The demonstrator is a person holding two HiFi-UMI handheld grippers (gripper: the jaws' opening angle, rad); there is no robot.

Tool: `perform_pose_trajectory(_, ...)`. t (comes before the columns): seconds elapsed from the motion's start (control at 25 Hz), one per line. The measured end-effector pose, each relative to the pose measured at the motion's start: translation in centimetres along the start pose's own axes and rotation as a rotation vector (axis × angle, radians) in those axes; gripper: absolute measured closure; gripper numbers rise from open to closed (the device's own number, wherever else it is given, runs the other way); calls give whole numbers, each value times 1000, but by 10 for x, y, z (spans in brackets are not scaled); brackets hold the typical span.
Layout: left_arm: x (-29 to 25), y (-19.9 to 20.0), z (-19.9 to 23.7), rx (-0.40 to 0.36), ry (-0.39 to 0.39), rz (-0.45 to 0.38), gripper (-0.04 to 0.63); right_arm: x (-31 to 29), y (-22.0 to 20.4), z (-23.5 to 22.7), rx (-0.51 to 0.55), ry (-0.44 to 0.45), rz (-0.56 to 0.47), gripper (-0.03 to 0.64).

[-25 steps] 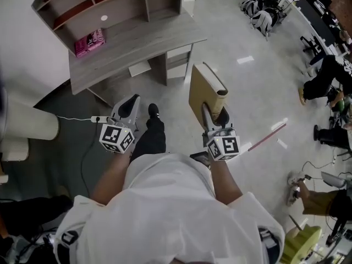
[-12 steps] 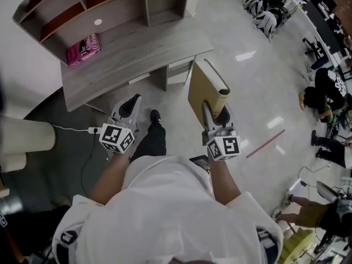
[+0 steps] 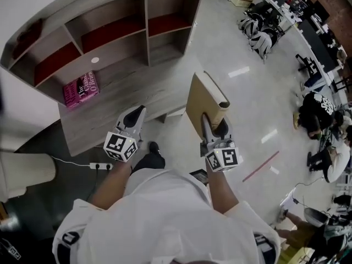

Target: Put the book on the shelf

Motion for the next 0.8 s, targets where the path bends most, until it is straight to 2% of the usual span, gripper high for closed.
perform_pose_trajectory(0.36, -62, -4, 88, 31, -3, -24, 571, -122, 23, -3, -28, 29, -58, 403)
perform_pose_trajectory(0.8, -106, 12, 145, 5, 31, -64, 571, -233, 62, -19, -56, 83, -158, 403)
Point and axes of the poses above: the fingertips, and each gripper's own axes: x backward along the fingers, z to its left, y out of its top, the point moved 3 cm from there along x, backward along the fingers, and after that the axes turned 15 degrees about -x, right-handed, at the moved point
